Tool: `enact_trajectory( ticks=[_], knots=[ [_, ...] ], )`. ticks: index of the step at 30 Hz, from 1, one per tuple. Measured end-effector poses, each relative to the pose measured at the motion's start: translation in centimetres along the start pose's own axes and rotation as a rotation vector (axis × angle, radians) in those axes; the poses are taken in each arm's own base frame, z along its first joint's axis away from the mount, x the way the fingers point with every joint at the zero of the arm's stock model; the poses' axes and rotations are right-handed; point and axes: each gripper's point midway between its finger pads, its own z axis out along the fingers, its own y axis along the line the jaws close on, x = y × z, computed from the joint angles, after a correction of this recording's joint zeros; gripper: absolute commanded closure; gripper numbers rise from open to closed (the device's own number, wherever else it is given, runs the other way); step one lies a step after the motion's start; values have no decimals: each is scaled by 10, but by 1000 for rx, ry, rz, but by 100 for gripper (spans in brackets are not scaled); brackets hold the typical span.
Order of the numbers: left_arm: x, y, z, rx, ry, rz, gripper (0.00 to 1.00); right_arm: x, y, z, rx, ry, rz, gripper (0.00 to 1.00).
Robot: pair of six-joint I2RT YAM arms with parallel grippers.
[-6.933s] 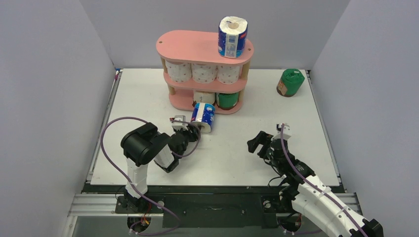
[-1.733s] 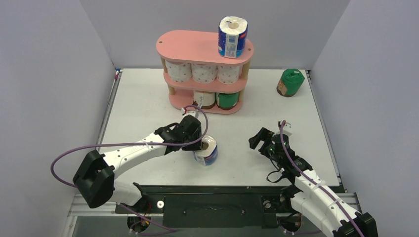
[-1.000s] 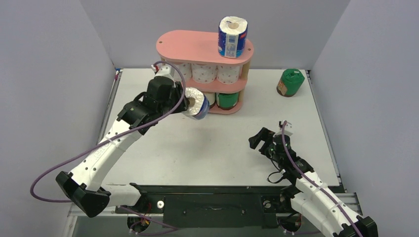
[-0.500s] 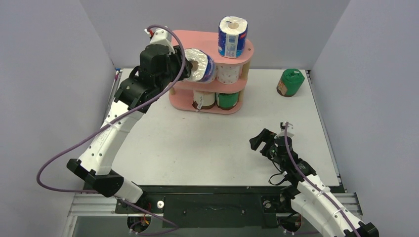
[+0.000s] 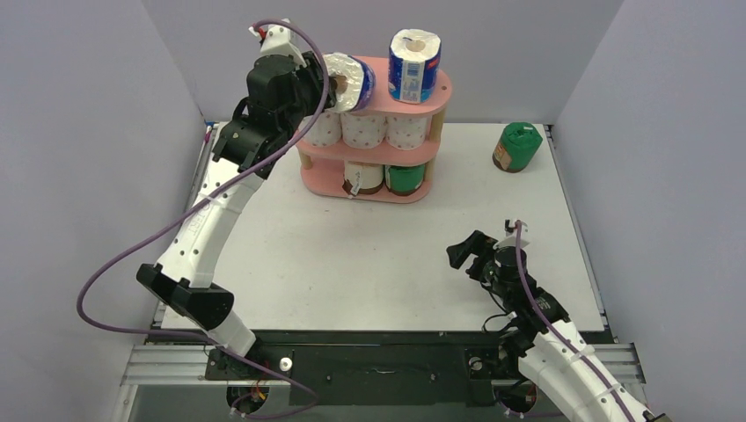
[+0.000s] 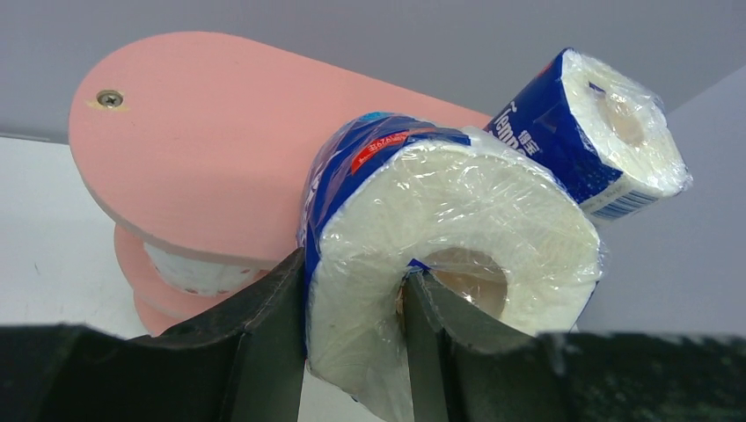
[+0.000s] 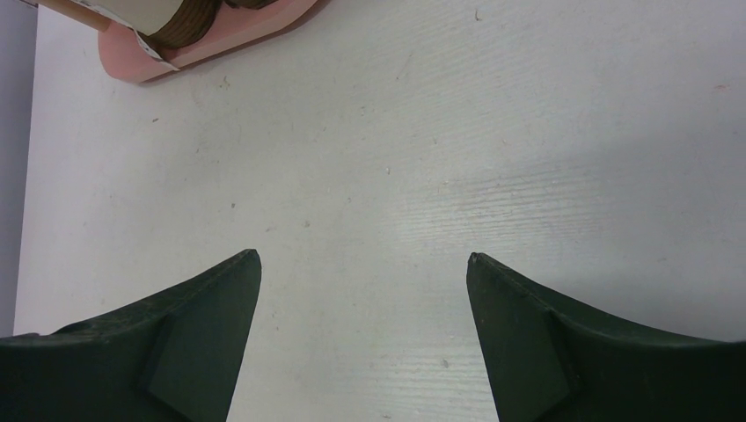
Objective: Place and organize the paper towels onto the shelf
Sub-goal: Place the paper towel on the shelf.
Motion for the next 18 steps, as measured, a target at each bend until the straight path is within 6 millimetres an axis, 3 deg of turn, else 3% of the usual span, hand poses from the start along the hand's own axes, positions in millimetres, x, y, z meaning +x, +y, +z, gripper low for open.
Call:
enact_trajectory(
  ticks=[12,18],
  knots=[
    [-13,-9,26,26,-65,-17,83,1,-1,-1,5,5,2,18],
    [-8,-10,40,27,-59,-15,83,3,-2,0,11,11,1,18]
  ],
)
